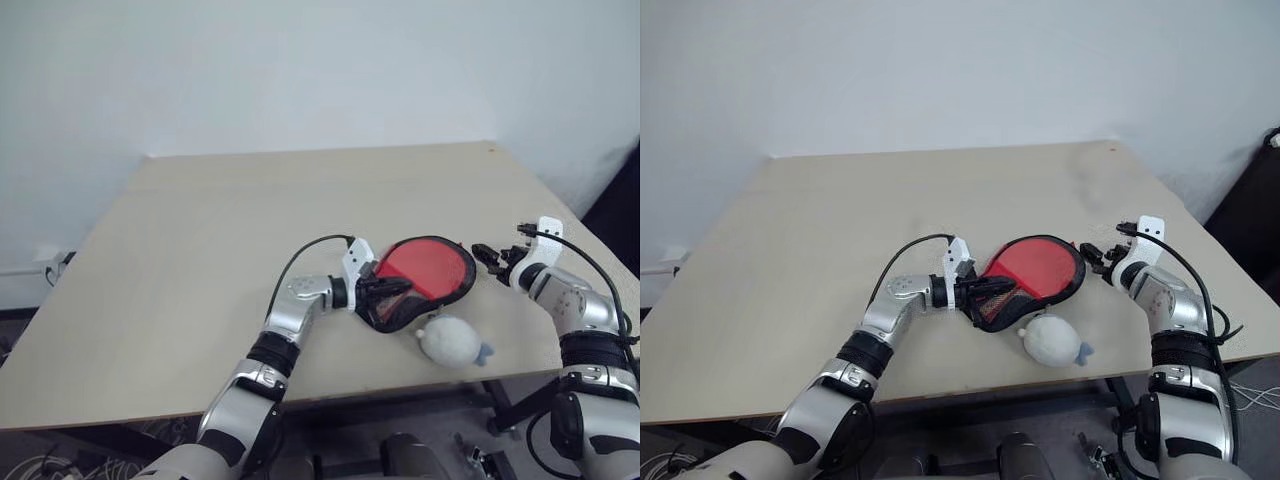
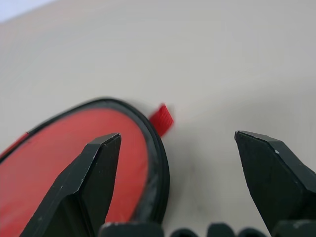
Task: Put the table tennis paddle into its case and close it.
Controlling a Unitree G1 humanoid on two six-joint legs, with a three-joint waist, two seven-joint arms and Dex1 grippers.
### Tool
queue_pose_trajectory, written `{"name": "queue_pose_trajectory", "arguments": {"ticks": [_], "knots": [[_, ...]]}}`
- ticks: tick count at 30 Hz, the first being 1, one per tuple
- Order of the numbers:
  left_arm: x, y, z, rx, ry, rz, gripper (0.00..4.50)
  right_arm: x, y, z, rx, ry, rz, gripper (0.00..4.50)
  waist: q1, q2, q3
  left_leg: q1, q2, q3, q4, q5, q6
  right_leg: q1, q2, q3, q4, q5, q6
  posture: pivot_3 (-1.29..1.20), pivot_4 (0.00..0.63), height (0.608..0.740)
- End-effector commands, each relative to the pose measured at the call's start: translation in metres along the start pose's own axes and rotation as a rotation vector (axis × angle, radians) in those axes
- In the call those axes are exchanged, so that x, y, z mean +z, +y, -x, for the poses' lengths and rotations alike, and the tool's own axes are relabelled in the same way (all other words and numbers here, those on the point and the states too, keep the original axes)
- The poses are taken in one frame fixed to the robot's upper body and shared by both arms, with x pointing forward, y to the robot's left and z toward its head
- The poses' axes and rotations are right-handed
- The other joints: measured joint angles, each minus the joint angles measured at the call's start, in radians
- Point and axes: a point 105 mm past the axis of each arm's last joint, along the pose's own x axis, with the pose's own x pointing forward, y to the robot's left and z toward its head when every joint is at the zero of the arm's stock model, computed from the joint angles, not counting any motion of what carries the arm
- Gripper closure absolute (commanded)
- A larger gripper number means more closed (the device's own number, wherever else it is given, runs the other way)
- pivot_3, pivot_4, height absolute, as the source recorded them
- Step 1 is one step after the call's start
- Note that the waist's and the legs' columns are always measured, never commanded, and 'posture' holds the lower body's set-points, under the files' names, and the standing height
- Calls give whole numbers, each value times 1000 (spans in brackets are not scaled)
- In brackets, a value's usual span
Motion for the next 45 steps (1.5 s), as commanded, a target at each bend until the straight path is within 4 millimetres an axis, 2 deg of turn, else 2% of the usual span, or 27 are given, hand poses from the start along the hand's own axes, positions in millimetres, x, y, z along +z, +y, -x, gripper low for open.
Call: {"name": "queue_pose_trajectory", "arguments": {"ticks": [1,5,6,7,15,25,30,35,40,45], "knots": [[26,-3,2,-50,-77,-20,4500,15,17,2,77,-61,120,512,-1,0,0,0,0,0,0,0,0,0,0,0,0,0,0,0,0,740],[31,-4,5,-74,-85,-2,4500,5,33,1,144,-34,170,1697,-2,0,0,1,0,0,1,0,0,0,0,1,4,0,1,0,0,740],[32,-6,6,-88,-86,6,4500,2,36,1,162,-25,176,1859,-2,0,0,1,0,0,1,0,0,0,0,1,5,-1,1,0,0,740],[32,-7,6,-100,-88,13,4500,-1,39,1,176,-19,181,2250,-3,0,0,2,0,0,2,0,0,0,0,1,7,-1,1,0,0,740],[34,-12,9,-149,-59,-7,4500,-16,58,-5,271,41,167,4463,-8,0,0,8,-3,1,2,0,0,2,1,6,10,-2,0,0,0,740],[32,-21,7,-275,83,-144,4500,-30,62,-10,295,114,97,4463,-8,-1,1,8,-3,1,1,0,0,2,1,7,9,-2,1,0,0,740],[31,-27,-1,-347,142,-201,4500,-38,59,-12,271,141,84,4463,-8,-1,1,8,-3,1,1,0,0,2,1,7,9,-2,1,0,0,740],[31,-32,-8,-385,148,-210,4500,-41,58,-13,264,147,74,4463,-8,-1,1,8,-3,1,1,0,0,2,1,7,10,-2,1,0,0,740],[21,-39,-9,-439,188,-245,4500,-41,56,-13,253,148,76,4463,-8,-1,1,8,-3,1,1,0,0,2,1,7,10,-2,1,0,0,740],[20,-44,-8,-489,199,-242,4500,-43,56,-14,250,153,80,4463,-8,-1,1,8,-3,1,1,0,0,2,1,8,9,-2,0,0,0,740]]}}
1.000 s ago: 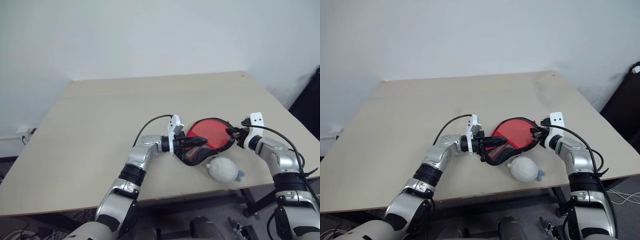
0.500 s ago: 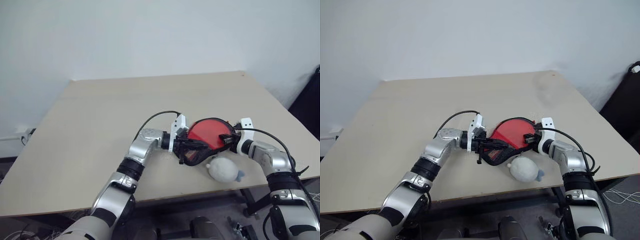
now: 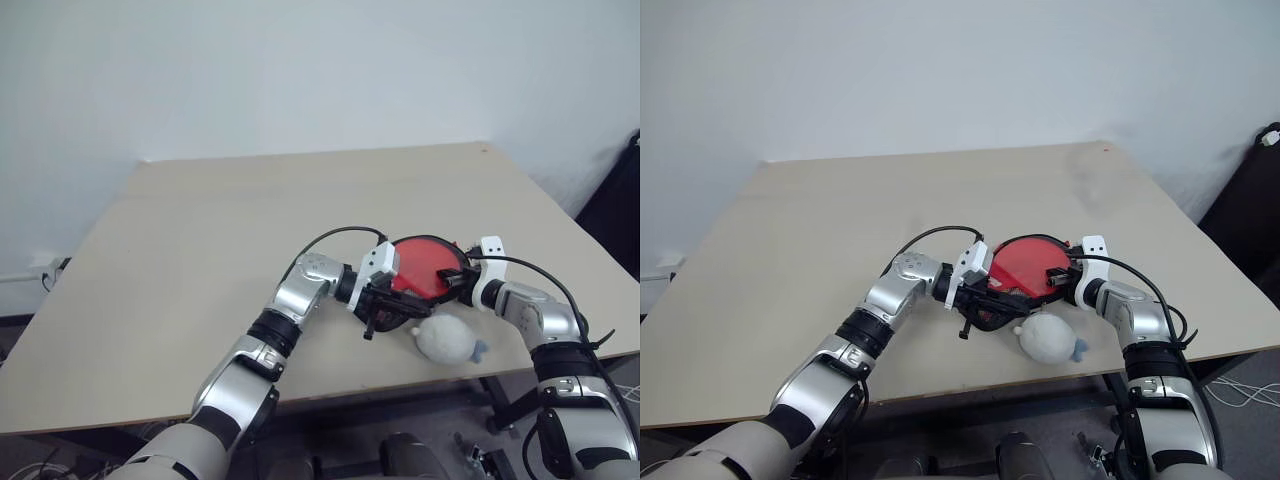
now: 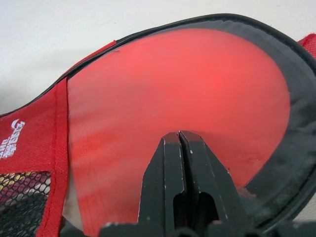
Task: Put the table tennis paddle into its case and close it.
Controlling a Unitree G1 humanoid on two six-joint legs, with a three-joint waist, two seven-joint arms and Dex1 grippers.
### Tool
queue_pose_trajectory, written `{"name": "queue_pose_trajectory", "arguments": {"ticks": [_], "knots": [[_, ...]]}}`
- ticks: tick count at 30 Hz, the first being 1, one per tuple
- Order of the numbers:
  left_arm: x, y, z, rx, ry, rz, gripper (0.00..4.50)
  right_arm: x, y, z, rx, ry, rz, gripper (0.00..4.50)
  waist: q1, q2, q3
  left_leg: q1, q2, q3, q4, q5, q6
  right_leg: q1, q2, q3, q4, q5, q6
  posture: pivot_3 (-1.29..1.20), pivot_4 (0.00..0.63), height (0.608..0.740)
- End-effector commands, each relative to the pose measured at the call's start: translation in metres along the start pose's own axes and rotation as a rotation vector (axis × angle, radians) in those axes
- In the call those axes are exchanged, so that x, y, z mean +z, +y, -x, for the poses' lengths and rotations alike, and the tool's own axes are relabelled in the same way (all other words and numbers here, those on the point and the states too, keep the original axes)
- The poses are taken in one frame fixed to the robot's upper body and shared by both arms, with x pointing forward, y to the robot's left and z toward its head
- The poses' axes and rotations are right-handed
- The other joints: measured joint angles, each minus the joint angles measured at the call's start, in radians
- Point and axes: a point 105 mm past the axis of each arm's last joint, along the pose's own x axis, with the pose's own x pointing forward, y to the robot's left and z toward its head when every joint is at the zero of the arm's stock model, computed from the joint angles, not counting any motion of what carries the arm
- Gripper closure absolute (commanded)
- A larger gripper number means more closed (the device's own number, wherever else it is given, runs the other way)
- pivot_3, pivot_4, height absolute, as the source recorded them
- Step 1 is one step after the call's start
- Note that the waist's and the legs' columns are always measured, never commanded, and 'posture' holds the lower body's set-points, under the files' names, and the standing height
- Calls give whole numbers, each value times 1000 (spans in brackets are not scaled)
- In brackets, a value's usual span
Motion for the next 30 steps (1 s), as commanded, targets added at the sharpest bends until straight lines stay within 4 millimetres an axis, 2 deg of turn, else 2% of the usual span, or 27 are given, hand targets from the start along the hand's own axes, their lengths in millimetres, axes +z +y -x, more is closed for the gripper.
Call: {"name": "queue_pose_trajectory", "arguments": {"ticks": [1,2,15,25,30], "knots": [[11,-2,-1,-50,14,-62,4145,9,-2,-1,-15,-21,14,4500,0,0,0,0,0,0,0,0,0,0,0,0,0,0,0,0,0,740],[10,-3,-1,-58,26,-70,4076,9,-2,-1,-15,-20,14,4500,0,0,0,0,0,0,0,0,0,0,0,0,0,0,0,0,0,740],[8,-2,-7,-68,60,-128,564,7,-1,-3,-12,-17,11,4500,0,0,0,0,0,0,0,0,0,0,0,0,0,0,0,0,0,740],[-6,-5,-21,-90,119,-165,564,6,1,-4,-7,-17,7,4500,0,0,0,0,0,0,0,0,0,0,0,1,0,0,0,0,0,740],[-11,0,-31,-58,152,-201,564,5,3,-4,-4,-16,5,4500,0,0,0,0,0,0,0,0,0,0,0,1,0,0,0,0,0,740]]}}
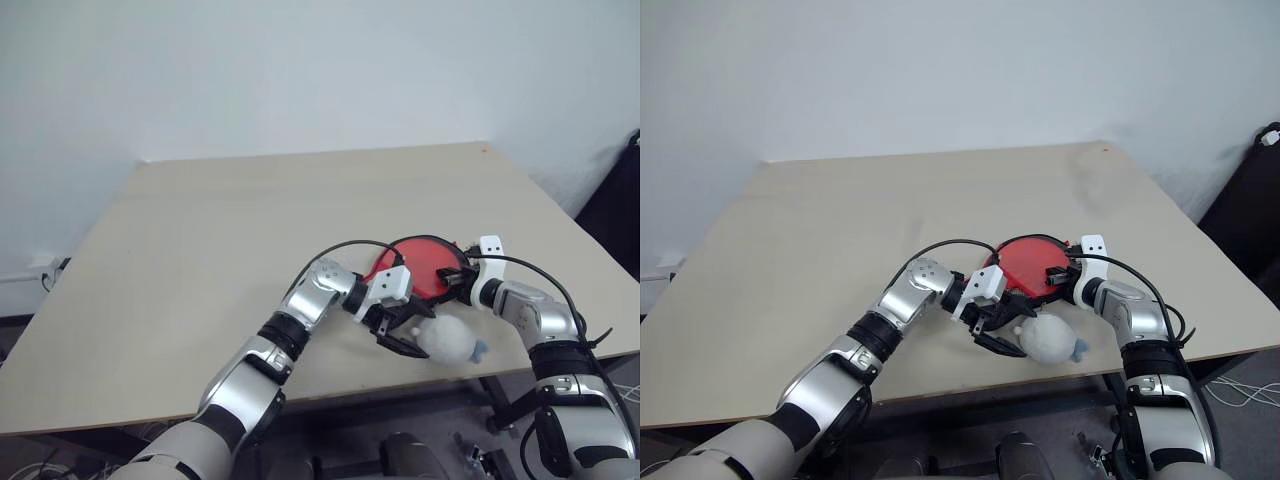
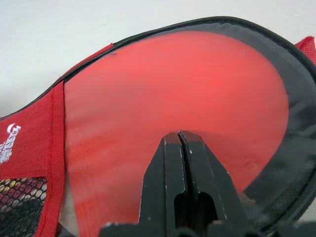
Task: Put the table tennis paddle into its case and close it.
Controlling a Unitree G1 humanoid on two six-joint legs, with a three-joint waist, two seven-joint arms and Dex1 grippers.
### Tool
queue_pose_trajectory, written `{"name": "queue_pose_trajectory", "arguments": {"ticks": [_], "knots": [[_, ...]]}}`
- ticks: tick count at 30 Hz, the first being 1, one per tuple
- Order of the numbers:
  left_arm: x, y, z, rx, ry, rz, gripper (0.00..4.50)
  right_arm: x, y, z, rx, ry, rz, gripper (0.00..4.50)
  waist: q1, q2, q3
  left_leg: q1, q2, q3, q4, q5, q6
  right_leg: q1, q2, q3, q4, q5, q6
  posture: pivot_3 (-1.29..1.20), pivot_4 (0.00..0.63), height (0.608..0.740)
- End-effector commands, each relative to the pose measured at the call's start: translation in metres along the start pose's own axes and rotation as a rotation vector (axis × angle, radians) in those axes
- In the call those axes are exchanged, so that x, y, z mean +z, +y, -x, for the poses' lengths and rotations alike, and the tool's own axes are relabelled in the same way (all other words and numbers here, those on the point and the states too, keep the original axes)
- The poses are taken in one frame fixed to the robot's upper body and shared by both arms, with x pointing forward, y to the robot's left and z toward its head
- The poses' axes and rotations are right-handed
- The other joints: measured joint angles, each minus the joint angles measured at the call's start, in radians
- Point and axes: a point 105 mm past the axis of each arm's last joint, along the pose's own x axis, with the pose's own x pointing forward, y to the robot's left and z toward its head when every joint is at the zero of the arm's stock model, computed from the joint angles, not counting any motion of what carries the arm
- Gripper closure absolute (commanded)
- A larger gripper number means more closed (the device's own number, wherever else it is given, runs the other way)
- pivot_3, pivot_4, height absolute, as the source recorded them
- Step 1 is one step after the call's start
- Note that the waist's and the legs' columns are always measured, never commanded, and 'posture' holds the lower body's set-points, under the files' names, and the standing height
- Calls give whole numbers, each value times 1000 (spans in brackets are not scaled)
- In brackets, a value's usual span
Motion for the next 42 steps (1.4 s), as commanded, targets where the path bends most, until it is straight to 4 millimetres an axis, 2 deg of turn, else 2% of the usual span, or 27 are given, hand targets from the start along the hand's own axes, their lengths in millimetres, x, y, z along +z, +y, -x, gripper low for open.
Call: {"name": "queue_pose_trajectory", "arguments": {"ticks": [1,15,17,19,21,32,39,42], "knots": [[10,10,-6,27,32,-89,564,3,2,-2,-1,-9,6,4500,0,0,0,0,0,0,0,0,0,0,0,0,0,0,0,0,0,740],[2,15,-15,71,85,-172,564,2,3,-2,2,-11,4,4500,0,0,0,0,0,0,0,0,0,0,0,0,0,0,0,0,0,740],[3,16,-15,79,82,-176,723,2,4,-2,5,-11,4,4500,0,0,0,0,0,0,0,0,0,0,0,0,0,0,0,0,0,740],[3,16,-15,84,79,-179,1113,2,4,-2,6,-11,4,4500,0,0,0,0,0,0,0,0,0,0,0,0,0,0,0,0,0,740],[3,17,-14,87,76,-179,1749,2,4,-3,5,-11,4,4500,0,0,0,0,0,0,0,0,0,0,0,0,0,0,0,0,0,740],[2,16,-14,88,71,-186,4460,1,4,-2,5,-12,5,4500,0,0,0,0,0,0,-1,0,0,0,0,0,0,0,0,0,0,740],[13,19,-7,104,-10,-140,4460,-1,5,-3,6,-9,4,4500,0,0,0,0,0,0,-1,0,0,0,0,0,0,0,0,0,0,740],[18,16,5,75,-83,-61,4460,-2,5,-3,4,-6,4,4500,0,0,0,0,0,0,-1,0,0,0,0,0,0,0,0,0,0,740]]}}
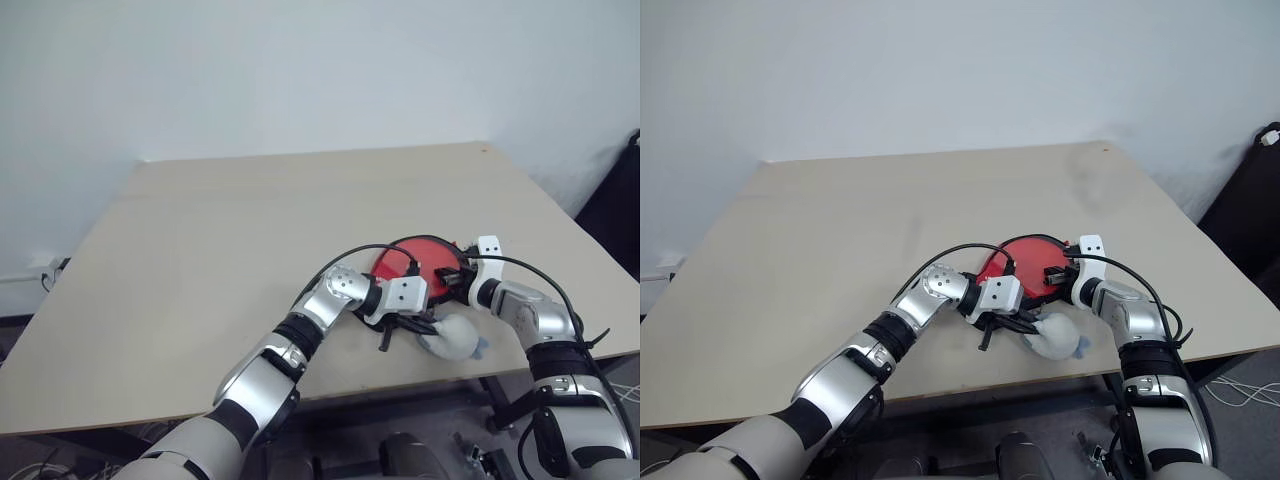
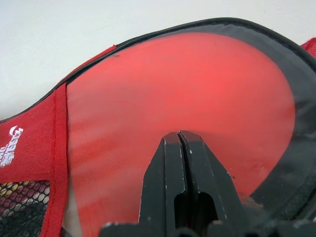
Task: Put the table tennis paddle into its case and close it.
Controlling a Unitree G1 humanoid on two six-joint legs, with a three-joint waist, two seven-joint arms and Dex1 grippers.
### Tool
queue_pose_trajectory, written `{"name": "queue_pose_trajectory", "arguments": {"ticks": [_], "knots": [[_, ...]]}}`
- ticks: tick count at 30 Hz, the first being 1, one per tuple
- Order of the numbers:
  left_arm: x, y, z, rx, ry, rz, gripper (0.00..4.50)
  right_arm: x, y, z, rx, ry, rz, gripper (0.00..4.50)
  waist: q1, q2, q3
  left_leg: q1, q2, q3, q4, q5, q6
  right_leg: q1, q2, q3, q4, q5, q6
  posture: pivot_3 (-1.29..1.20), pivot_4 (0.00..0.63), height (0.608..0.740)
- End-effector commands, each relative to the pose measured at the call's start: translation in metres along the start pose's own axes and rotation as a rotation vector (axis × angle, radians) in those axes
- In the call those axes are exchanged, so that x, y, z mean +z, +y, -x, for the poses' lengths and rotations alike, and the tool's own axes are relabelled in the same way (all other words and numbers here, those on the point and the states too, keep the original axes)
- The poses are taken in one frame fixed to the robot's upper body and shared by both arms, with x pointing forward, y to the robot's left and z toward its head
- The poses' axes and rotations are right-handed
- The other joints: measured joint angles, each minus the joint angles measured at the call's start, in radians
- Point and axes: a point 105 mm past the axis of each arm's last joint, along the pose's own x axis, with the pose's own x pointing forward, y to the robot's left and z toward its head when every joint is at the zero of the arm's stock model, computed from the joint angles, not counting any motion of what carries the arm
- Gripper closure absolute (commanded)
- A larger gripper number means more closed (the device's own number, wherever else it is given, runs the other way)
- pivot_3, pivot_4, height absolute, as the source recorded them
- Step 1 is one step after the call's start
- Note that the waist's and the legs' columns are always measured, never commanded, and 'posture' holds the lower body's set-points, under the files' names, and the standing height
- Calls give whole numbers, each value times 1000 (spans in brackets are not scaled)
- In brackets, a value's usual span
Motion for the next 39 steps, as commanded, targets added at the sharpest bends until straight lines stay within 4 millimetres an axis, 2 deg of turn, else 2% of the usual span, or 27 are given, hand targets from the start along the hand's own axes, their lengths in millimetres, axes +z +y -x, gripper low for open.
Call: {"name": "queue_pose_trajectory", "arguments": {"ticks": [1,9,21,27,32,39], "knots": [[22,5,19,-15,-124,58,4460,-2,2,-1,0,4,6,4500,-1,0,0,0,0,0,0,0,0,0,0,0,0,0,0,0,0,740],[15,-13,50,-145,-106,201,4460,-2,0,-1,-5,6,3,4500,-18,0,0,0,0,-1,-2,0,0,0,0,0,0,0,2,0,0,740],[10,-36,83,-250,-29,384,4460,-4,0,-2,-3,10,0,4500,-19,0,0,1,0,-1,-3,0,0,0,0,0,1,0,3,0,0,740],[-5,-48,100,-277,90,441,4460,-5,1,-3,-1,12,-3,4500,-20,0,0,2,0,-1,-3,0,0,0,0,0,1,-1,3,0,0,740],[-27,-45,115,-241,234,417,4460,-6,3,-4,3,13,-4,4500,-21,-2,1,2,0,-1,-3,0,0,0,0,0,1,-1,2,0,0,740],[-45,-22,132,-129,348,366,4460,-6,4,-5,9,15,-1,4500,-21,-2,1,3,0,-1,-4,0,0,0,0,0,1,-1,2,0,0,740]]}}
